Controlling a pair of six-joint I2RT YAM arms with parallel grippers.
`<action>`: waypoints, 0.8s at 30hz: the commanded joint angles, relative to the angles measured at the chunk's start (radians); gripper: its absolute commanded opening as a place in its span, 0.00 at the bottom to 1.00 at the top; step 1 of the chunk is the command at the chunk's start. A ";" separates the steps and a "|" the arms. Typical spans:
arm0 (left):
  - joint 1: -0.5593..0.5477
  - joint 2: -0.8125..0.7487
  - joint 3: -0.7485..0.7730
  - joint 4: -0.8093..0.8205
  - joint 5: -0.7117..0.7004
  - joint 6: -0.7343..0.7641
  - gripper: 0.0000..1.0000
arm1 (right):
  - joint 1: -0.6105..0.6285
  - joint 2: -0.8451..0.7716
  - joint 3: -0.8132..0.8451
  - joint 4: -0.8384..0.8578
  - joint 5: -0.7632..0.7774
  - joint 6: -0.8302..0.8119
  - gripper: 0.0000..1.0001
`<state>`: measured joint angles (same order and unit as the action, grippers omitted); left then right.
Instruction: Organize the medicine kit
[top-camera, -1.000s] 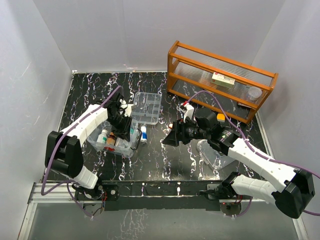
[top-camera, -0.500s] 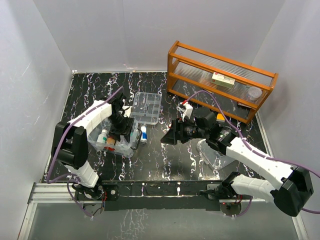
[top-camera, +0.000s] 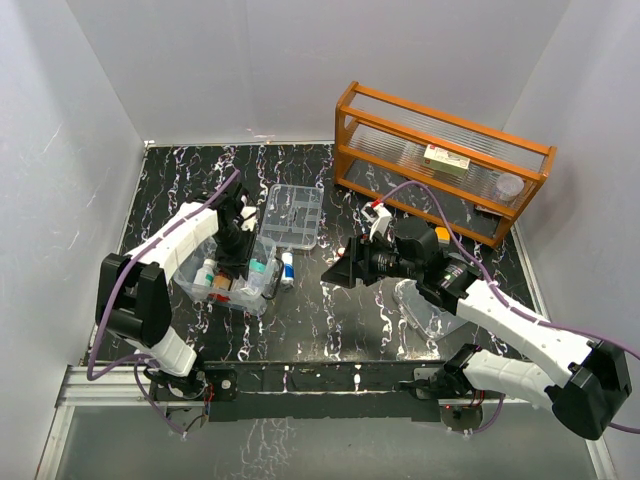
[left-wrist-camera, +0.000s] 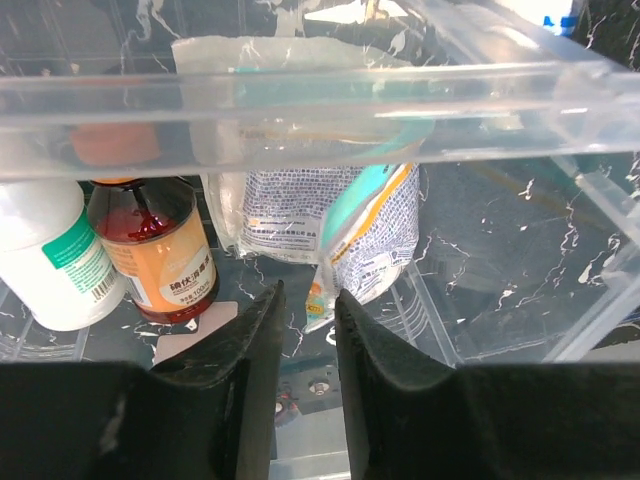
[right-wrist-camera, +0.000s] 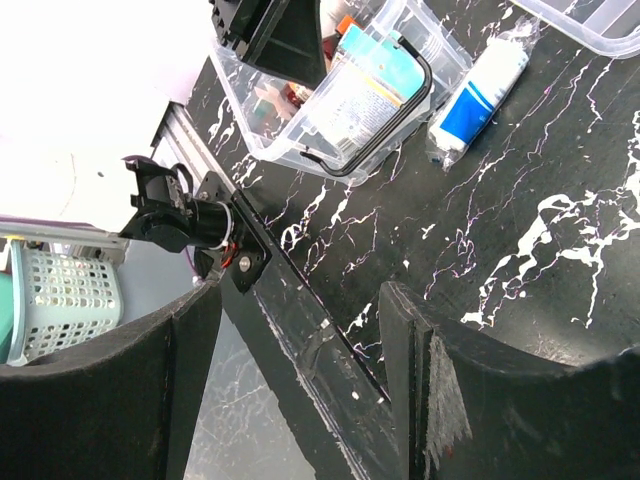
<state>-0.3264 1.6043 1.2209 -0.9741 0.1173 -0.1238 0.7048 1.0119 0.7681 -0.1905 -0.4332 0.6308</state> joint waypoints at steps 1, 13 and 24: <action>0.001 -0.058 -0.034 0.010 0.030 -0.013 0.22 | -0.004 -0.033 -0.013 0.055 0.029 0.006 0.62; 0.001 -0.055 -0.088 0.077 0.037 -0.062 0.15 | -0.005 -0.046 -0.029 0.043 0.086 0.030 0.62; 0.001 -0.224 0.038 0.047 0.066 -0.110 0.26 | -0.005 0.020 -0.016 -0.015 0.323 0.064 0.59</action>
<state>-0.3264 1.5150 1.1946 -0.9119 0.1352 -0.1993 0.7048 0.9985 0.7376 -0.2176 -0.2359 0.6796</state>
